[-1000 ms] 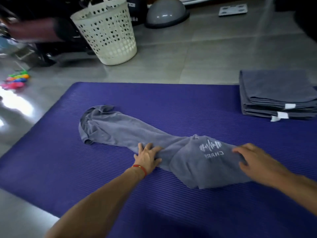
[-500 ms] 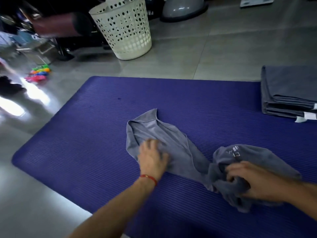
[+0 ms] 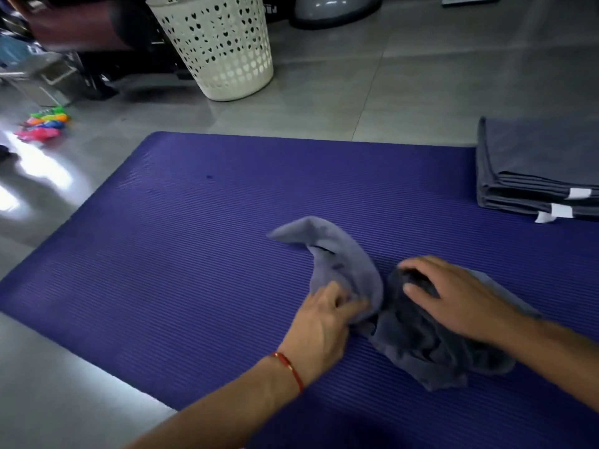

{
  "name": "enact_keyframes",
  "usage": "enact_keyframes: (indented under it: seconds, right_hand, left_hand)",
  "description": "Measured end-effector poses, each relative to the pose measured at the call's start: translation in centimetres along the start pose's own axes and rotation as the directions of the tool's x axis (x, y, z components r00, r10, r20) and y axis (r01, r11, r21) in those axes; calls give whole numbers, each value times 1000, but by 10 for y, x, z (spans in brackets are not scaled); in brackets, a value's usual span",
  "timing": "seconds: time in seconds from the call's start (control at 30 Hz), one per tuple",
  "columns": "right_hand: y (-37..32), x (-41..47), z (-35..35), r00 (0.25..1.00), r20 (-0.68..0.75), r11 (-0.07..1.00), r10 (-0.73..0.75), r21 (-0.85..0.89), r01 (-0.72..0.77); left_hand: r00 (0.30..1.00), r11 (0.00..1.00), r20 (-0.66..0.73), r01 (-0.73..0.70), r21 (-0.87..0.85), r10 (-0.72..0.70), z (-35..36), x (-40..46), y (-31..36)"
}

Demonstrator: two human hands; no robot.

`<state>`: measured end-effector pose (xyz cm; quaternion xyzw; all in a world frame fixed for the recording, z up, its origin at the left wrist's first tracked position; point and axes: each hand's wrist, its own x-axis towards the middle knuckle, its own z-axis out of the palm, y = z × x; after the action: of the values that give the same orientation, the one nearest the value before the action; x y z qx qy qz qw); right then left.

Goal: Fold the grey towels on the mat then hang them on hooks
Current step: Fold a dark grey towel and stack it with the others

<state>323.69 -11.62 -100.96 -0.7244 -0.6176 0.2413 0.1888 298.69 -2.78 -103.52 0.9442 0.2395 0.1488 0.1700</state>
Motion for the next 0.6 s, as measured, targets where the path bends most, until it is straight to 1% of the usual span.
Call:
enact_keyframes:
  seconds: [0.03, 0.07, 0.13, 0.17, 0.2, 0.27, 0.33, 0.37, 0.43, 0.47, 0.5, 0.57, 0.6]
  right_hand:
    - [-1, 6, 1, 999, -4, 997, 50, 61, -50]
    - [-3, 13, 2, 997, -4, 991, 81, 111, -81]
    - [-7, 28, 6, 995, -25, 978, 94, 187, -88]
    - [-10, 36, 8, 997, -29, 980, 74, 189, -67]
    - [-13, 45, 11, 999, -17, 988, 38, 152, -35]
    - [-16, 65, 19, 997, 57, 998, -55, -10, 56]
    - [-23, 87, 25, 974, 122, 966, -189, -153, 206]
    - [-28, 97, 27, 946, 142, 926, -291, -207, 316]
    - [-38, 116, 35, 856, 232, 800, -462, -306, 516]
    - [-42, 124, 38, 818, 303, 755, -488, -323, 571]
    - [-44, 129, 42, 794, 382, 736, -473, -323, 595]
    - [-43, 135, 44, 760, 516, 729, -396, -326, 601]
    - [-39, 136, 43, 752, 539, 722, -380, -336, 605]
  left_hand:
    - [995, 997, 68, -71, 33, 69, 3, -7, 9]
    - [988, 993, 124, -102, 54, 95, 5, -15, 12]
    - [986, 996, 150, -78, 39, 71, 8, -32, 9]
    - [986, 998, 159, -52, 26, 47, 9, -41, 4]
    - [982, 1000, 185, -25, 19, 21, 7, -51, -1]
    - [973, 999, 226, 46, -20, -41, 1, -67, -12]
    - [956, 971, 240, 202, -128, -167, -5, -80, -23]
    - [937, 940, 263, 285, -187, -231, -8, -83, -27]
    - [899, 890, 314, 388, -242, -307, -10, -85, -32]
    - [883, 872, 335, 420, -251, -329, -11, -85, -35]
    - [873, 854, 344, 444, -270, -344, -12, -84, -37]
    - [863, 825, 337, 478, -302, -377, -12, -80, -36]
    - [859, 816, 321, 492, -303, -399, -10, -77, -35]
